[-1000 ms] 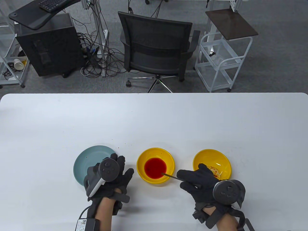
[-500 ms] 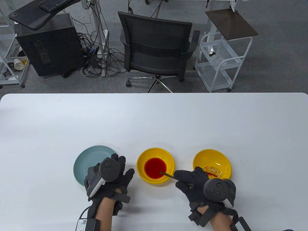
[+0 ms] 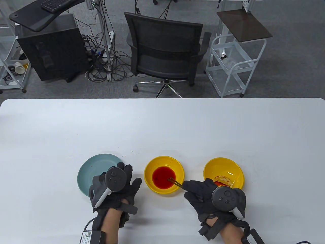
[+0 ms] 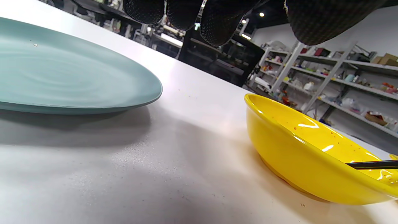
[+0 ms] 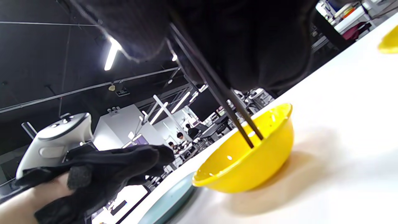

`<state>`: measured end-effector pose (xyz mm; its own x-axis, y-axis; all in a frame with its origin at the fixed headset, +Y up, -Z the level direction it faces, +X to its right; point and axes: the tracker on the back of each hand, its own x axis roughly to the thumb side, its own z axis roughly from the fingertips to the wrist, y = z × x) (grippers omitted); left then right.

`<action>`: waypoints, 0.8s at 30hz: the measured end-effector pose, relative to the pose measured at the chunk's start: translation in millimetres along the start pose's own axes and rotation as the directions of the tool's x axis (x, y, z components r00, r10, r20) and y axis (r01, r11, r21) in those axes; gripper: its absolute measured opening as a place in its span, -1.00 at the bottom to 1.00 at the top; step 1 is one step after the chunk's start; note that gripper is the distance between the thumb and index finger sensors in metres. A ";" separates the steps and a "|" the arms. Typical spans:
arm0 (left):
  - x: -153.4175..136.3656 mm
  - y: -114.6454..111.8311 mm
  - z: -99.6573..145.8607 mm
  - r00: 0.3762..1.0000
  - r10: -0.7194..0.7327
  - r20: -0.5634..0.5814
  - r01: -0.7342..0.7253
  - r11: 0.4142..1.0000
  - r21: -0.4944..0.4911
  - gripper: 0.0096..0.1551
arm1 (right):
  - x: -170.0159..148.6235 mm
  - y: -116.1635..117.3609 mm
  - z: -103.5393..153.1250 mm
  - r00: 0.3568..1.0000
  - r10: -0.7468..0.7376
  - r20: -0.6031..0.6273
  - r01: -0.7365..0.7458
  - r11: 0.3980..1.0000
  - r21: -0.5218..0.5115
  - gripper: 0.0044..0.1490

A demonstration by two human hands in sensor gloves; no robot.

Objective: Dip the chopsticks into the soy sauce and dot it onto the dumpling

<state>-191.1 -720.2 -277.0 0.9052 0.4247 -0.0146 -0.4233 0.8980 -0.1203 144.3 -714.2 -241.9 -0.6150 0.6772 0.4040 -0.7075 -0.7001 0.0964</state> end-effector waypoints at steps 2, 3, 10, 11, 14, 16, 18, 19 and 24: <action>0.3 0.1 -0.1 1.000 -0.005 0.000 0.005 1.000 -0.001 -0.06 | 0.9 0.0 0.0 1.000 0.008 0.003 -0.008 1.000 -0.003 -0.30; 0.2 0.2 0.0 1.000 -0.005 0.001 0.005 1.000 0.000 -0.06 | 1.0 0.2 -0.1 1.000 0.010 0.004 -0.010 1.000 -0.005 -0.30; -0.1 -0.1 -0.5 1.000 -0.002 0.000 0.002 1.000 -0.001 -0.06 | 1.6 -2.7 0.1 1.000 0.005 0.011 -0.004 0.999 -0.039 -0.32; -0.2 -0.2 -0.7 1.000 0.000 -0.001 0.000 1.000 -0.002 -0.06 | 1.5 -3.1 0.2 1.000 0.005 0.010 -0.004 0.999 -0.043 -0.33; 0.3 -0.8 -1.0 1.000 -0.007 -0.001 0.007 1.000 -0.006 -0.06 | 0.7 -3.5 0.1 1.000 -0.002 0.004 0.002 0.999 -0.047 -0.33; 0.2 -1.0 -1.0 1.000 -0.004 0.000 0.004 1.000 -0.006 -0.06 | 0.3 -3.6 0.3 1.000 -0.006 0.001 0.006 0.999 -0.048 -0.33; 0.1 -1.3 -1.2 1.000 -0.003 -0.001 0.003 1.000 -0.007 -0.06 | 0.2 -4.4 0.8 1.000 -0.008 -0.001 0.008 0.999 -0.052 -0.32; 0.2 -1.3 -1.2 1.000 -0.005 0.000 0.005 1.000 -0.008 -0.06 | -0.1 -5.4 0.8 1.000 -0.011 -0.001 0.011 0.999 -0.052 -0.32; -0.6 -0.6 -1.1 1.000 0.004 0.001 -0.004 1.000 -0.005 -0.06 | -2.0 -22.3 4.2 0.996 -0.090 0.008 0.091 0.991 -0.098 -0.28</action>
<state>-191.4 -721.2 -277.9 0.9037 0.4279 -0.0145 -0.4263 0.8959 -0.1249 162.7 -700.9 -241.0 -0.5457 0.7359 0.4008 -0.7911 -0.6102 0.0433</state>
